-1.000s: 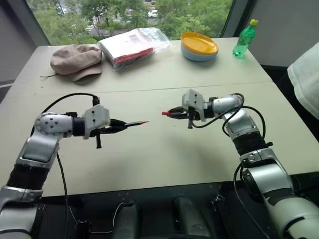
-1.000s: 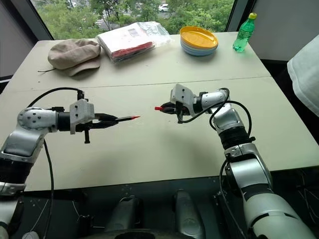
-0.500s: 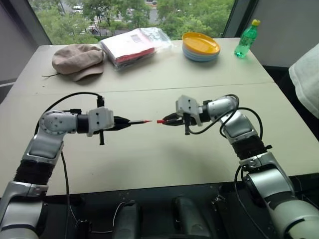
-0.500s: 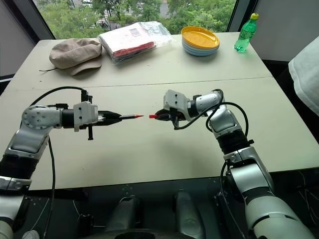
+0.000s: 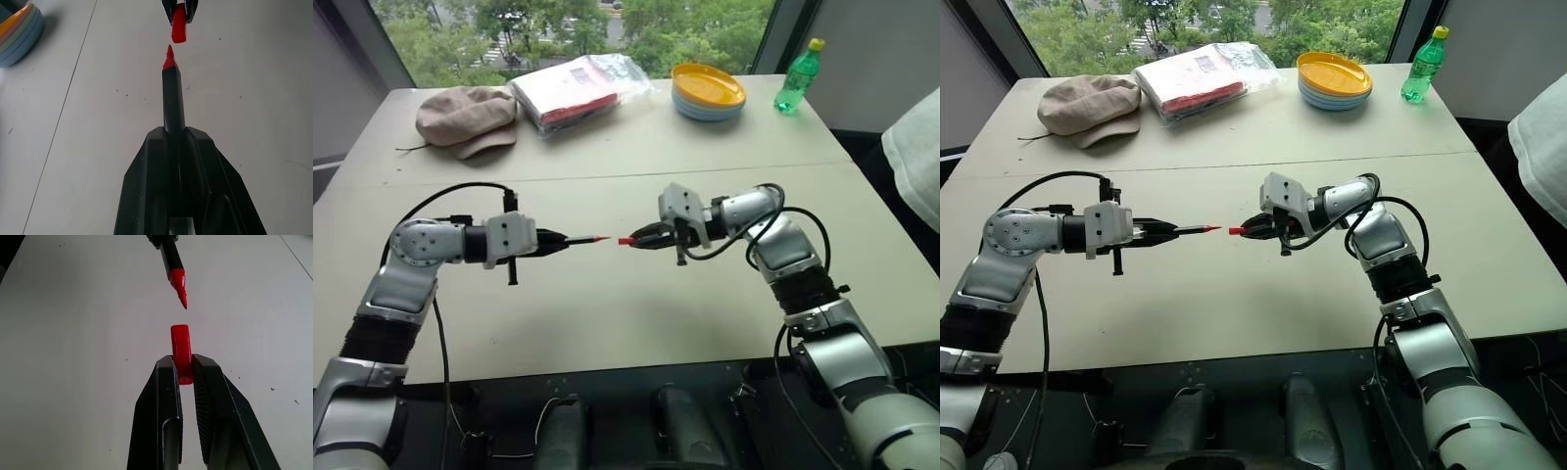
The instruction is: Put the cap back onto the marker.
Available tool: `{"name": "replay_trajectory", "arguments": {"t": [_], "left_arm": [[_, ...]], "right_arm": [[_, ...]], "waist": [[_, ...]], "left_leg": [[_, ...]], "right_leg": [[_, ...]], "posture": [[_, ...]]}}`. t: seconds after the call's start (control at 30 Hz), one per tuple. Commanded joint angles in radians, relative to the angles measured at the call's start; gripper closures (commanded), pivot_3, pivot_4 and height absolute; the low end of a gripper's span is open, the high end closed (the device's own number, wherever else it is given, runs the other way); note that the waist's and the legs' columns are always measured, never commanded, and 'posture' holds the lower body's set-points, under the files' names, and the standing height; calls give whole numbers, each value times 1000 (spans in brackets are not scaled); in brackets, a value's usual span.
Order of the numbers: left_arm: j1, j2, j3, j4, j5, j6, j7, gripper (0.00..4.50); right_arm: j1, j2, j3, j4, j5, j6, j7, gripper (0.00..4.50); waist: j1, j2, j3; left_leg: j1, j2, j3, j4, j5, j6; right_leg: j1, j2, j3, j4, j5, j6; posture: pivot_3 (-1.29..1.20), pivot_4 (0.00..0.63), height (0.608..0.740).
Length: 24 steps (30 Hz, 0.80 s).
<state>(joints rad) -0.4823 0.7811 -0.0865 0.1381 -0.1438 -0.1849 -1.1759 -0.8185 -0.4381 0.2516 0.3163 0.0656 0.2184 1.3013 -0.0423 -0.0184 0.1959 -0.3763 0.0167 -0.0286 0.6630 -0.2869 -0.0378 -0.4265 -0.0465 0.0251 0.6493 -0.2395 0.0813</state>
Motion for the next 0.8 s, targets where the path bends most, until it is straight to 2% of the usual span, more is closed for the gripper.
{"name": "replay_trajectory", "arguments": {"t": [0.03,0.8], "left_arm": [[-2,2,9,-13,1,-18,7,4500],[-3,-6,11,-27,0,-44,19,4500]], "right_arm": [[-16,-7,-15,-48,31,12,-2,4469],[-25,8,-4,-39,47,16,-26,4469]], "waist": [[0,0,0],[0,0,0]], "left_leg": [[0,0,0,0,0,0],[0,0,0,0,0,0]], "right_leg": [[0,0,0,0,0,0],[0,0,0,0,0,0]], "posture": [[0,150,740],[0,150,740]]}}
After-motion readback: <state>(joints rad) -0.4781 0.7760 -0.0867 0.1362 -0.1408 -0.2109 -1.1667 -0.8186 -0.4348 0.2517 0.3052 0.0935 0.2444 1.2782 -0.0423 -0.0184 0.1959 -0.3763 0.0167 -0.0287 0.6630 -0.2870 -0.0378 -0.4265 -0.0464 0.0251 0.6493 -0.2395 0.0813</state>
